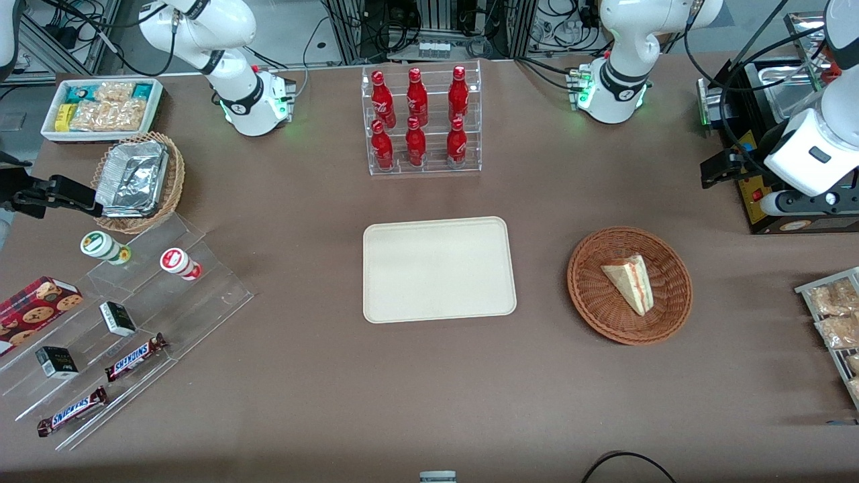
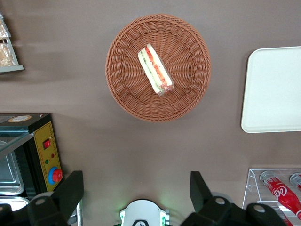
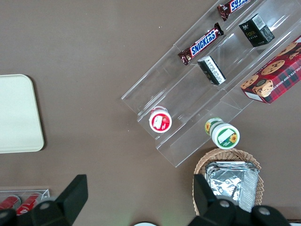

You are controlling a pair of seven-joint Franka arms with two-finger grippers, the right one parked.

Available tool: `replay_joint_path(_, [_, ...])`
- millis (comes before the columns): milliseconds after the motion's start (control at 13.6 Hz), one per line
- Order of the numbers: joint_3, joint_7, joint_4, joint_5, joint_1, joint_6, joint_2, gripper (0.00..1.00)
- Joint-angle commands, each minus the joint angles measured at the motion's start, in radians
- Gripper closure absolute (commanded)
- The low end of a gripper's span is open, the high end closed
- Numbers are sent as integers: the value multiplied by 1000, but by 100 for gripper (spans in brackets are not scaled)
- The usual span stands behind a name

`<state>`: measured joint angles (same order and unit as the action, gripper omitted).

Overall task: Place sandwich from basket to tray
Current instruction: 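Move the left gripper from rest toward the wicker basket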

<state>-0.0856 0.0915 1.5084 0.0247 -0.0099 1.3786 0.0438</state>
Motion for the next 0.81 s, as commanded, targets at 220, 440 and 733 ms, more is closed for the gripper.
replay_joint_path(220, [-5, -4, -5, -9, 5, 2, -21, 0])
replay_joint_path(440, [-6, 2, -2, 4, 4, 26, -10, 0])
replay_joint_path(733, [-6, 48, 45, 4, 5, 103, -4, 0])
